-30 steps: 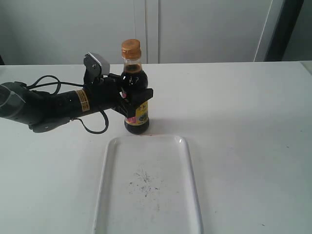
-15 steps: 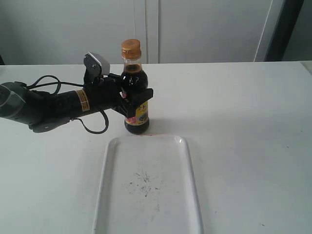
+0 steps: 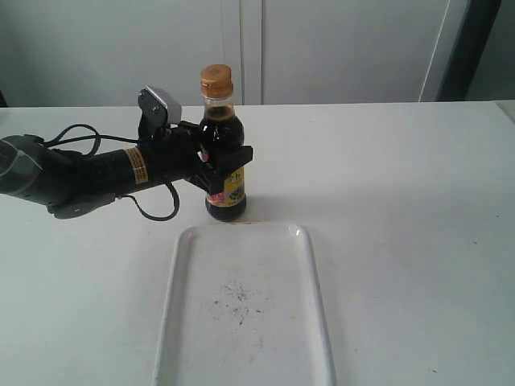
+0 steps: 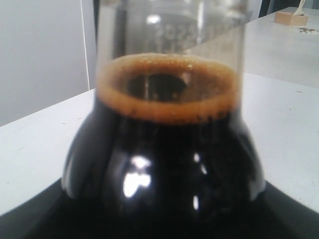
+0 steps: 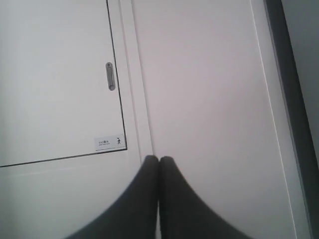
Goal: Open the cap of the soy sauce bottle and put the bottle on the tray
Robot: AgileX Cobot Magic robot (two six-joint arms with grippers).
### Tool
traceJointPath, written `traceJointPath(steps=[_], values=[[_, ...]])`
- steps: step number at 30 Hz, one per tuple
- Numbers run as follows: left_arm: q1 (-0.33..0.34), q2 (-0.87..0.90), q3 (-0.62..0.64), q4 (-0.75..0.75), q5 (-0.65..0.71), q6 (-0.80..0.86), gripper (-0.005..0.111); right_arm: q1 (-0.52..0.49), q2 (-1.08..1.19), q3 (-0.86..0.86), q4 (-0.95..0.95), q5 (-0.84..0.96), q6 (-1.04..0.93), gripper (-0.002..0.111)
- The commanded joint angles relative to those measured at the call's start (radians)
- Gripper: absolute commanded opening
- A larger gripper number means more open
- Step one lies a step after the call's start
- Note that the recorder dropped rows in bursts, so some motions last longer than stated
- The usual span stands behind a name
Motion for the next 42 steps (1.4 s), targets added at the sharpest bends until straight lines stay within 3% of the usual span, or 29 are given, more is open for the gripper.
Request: traceJointPath(steps=[1,11,17,32,42], values=[[-0.002,0.0,-0.004,0.004,0.015,0.011,0.0,-0.007,0.125,-0.09,-0.023,-0.012,-0.007,0.0],[-0.002,0.0,-0.004,0.004,0.015,0.007,0.0,0.008,0.389,-0.264,-0.249,-0.021,0.151,0.0],[-0.002,0.0,-0.004,0.007,0.015,0.007,0.0,0.074,0.534,-0.328,-0.265,-0.1,0.156,0.0],[-0.002,0.0,-0.004,0.009,0.015,0.007,0.0,0.26,0.849,-0.453,-0.223,-0.178,-0.063,0.0],[-0.002,0.0,-0.004,0.012,0.017,0.007,0.0,0.329,1.065,-0.479,-0.078,-0.406,-0.349,0.0]])
